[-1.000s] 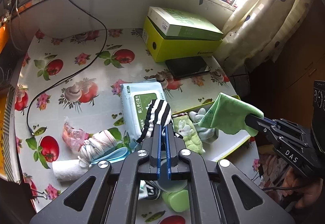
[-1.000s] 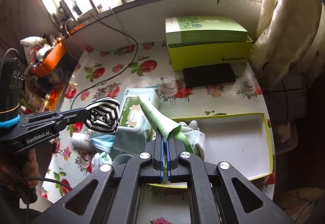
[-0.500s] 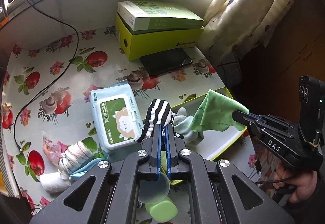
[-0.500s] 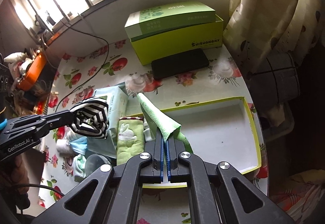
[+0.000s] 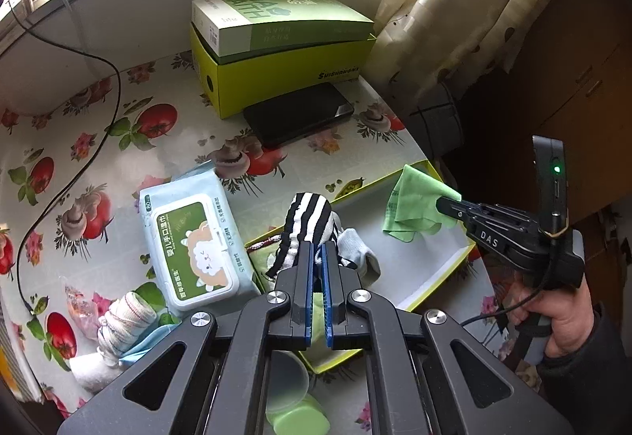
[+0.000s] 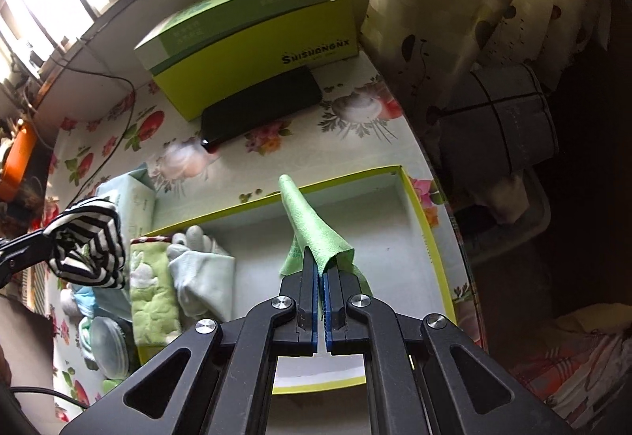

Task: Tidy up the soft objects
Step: 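Carry the green cloth into the tray with the right tool while the left tool holds the striped cloth, then open the right tool on the green cloth while the left tool releases the striped cloth in the tray, then withdraw both open tools from the tray back over the pile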

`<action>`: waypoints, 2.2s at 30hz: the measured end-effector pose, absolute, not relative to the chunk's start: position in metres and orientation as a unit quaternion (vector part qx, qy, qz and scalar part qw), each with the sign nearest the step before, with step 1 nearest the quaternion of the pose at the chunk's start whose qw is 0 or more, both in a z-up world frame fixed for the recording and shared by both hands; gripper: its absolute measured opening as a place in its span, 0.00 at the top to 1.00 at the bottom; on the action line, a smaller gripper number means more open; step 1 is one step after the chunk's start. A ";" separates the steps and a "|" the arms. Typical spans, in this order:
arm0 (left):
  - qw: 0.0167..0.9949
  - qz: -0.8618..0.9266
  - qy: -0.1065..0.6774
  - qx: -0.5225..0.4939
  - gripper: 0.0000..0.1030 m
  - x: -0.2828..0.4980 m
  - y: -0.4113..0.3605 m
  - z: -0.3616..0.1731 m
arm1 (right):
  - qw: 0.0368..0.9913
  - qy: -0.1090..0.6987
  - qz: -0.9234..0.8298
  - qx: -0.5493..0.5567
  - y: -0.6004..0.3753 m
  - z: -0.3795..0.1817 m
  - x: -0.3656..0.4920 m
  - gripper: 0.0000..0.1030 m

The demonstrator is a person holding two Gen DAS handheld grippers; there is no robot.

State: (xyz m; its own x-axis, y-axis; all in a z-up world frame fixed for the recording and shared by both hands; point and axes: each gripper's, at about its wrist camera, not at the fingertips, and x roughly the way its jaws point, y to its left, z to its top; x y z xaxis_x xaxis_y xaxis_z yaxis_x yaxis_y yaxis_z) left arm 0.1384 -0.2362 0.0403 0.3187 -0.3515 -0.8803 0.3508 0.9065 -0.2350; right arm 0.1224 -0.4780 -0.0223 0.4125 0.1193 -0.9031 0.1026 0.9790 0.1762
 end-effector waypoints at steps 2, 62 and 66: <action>0.810 -0.219 0.543 0.002 0.96 0.140 -0.240 0.039 | 0.834 0.542 -0.004 0.103 -0.485 -0.026 0.126 0.97; 0.784 -0.250 0.567 -0.020 0.70 0.139 -0.249 0.018 | 0.828 0.546 0.054 0.115 -0.432 0.004 0.079 0.58; 0.794 -0.232 0.561 -0.021 0.70 0.132 -0.233 0.023 | 0.827 0.547 0.071 0.107 -0.415 0.010 0.078 0.58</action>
State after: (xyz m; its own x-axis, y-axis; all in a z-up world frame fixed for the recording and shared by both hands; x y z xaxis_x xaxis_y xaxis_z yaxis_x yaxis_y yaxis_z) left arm 0.1323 -0.2327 0.0234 0.2626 -0.3926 -0.8814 0.3453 0.8912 -0.2941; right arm 0.0777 -0.4148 0.0104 0.3919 0.2340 -0.8897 0.0000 0.9671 0.2543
